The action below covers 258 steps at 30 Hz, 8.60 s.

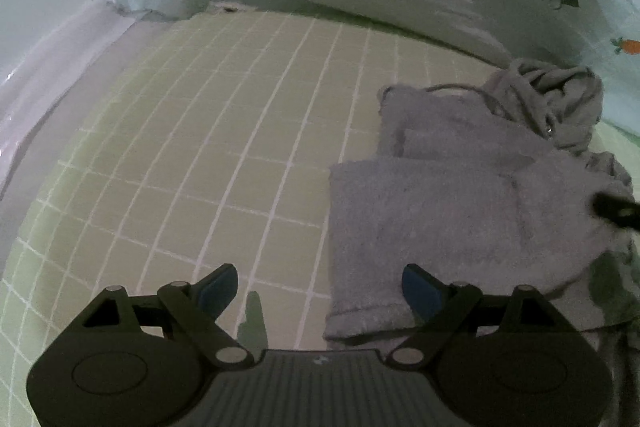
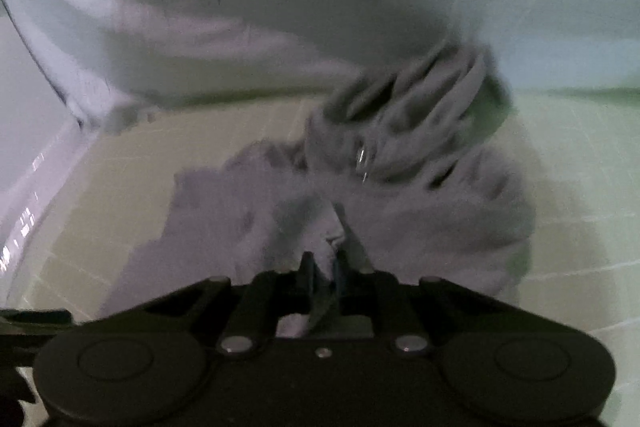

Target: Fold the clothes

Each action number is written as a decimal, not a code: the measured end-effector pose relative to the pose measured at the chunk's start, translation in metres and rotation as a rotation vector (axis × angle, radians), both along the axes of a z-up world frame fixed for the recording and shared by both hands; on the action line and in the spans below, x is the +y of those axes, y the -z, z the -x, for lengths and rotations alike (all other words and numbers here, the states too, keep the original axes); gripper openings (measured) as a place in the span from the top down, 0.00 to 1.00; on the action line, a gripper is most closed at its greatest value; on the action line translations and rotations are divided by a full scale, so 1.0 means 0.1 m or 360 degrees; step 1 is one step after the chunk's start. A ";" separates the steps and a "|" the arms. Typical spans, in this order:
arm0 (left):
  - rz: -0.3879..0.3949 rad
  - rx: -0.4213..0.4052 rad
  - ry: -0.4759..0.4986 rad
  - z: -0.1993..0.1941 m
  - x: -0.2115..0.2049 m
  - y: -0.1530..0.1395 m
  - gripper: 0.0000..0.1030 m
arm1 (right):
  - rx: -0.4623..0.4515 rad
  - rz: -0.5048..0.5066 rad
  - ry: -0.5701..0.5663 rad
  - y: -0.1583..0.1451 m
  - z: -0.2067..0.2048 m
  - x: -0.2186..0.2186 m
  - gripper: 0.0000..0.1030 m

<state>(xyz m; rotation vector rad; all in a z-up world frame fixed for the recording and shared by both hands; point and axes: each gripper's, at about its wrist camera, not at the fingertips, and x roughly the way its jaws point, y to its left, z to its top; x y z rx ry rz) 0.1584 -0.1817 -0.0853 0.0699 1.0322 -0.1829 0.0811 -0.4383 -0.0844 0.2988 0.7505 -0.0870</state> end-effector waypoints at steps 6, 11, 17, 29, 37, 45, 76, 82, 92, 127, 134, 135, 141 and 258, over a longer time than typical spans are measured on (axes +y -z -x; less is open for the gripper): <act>0.0022 0.0009 -0.0003 0.03 -0.16 -0.01 0.11 | 0.0119 0.0103 0.0247 -0.13 0.40 -0.37 0.85; -0.0001 0.0109 0.0019 -0.04 -0.32 0.11 0.11 | 0.0310 -0.0025 0.0378 0.17 0.49 -0.70 0.41; 0.0015 0.0039 0.0024 -0.20 -0.44 -0.06 0.09 | 0.0247 0.0067 0.0480 0.05 0.28 -0.92 0.10; 0.0046 -0.0106 0.0193 -1.50 -1.37 -0.22 0.08 | 0.0181 0.0100 0.0561 0.07 -0.54 -1.43 0.09; -0.0117 -0.0087 0.0462 -2.07 -2.18 0.10 0.07 | 0.0215 0.0053 0.0625 0.28 -1.12 -1.69 0.09; -0.0458 -0.0383 0.0126 -2.31 -1.98 0.07 0.07 | 0.0238 0.0080 0.0621 0.36 -1.11 -1.64 0.09; -0.0315 -0.0178 -0.0122 -1.89 -1.57 0.28 0.05 | 0.0226 0.0125 0.0422 0.39 -1.35 -1.44 0.09; -0.0331 -0.0169 -0.0109 -1.95 -1.59 0.26 0.05 | 0.0295 0.0154 0.0233 0.43 -1.79 -1.29 0.09; -0.0289 -0.0106 -0.0152 -1.96 -1.54 0.27 0.05 | 0.0339 0.0088 0.0005 0.42 -1.86 -1.22 0.13; -0.0132 -0.0556 -0.0243 -0.93 -1.20 -0.43 0.01 | -0.0123 0.1013 0.0422 -0.41 -0.30 -0.68 0.21; -0.0140 -0.0166 -0.0394 -0.37 -0.77 -0.11 0.01 | 0.0189 0.0773 0.0337 -0.09 0.34 -0.53 0.19; -0.0117 -0.0086 -0.0411 -0.36 -0.74 -0.05 0.01 | 0.0223 0.0712 0.0336 -0.05 0.35 -0.53 0.19; -0.0171 -0.0239 -0.0156 -0.41 -0.99 -0.20 0.01 | 0.0078 0.0626 0.0229 -0.23 0.25 -0.40 0.14; 0.0498 -0.0013 -0.0413 -0.59 -0.32 -0.15 0.10 | -0.0029 -0.0558 0.0439 -0.59 0.43 -1.03 0.24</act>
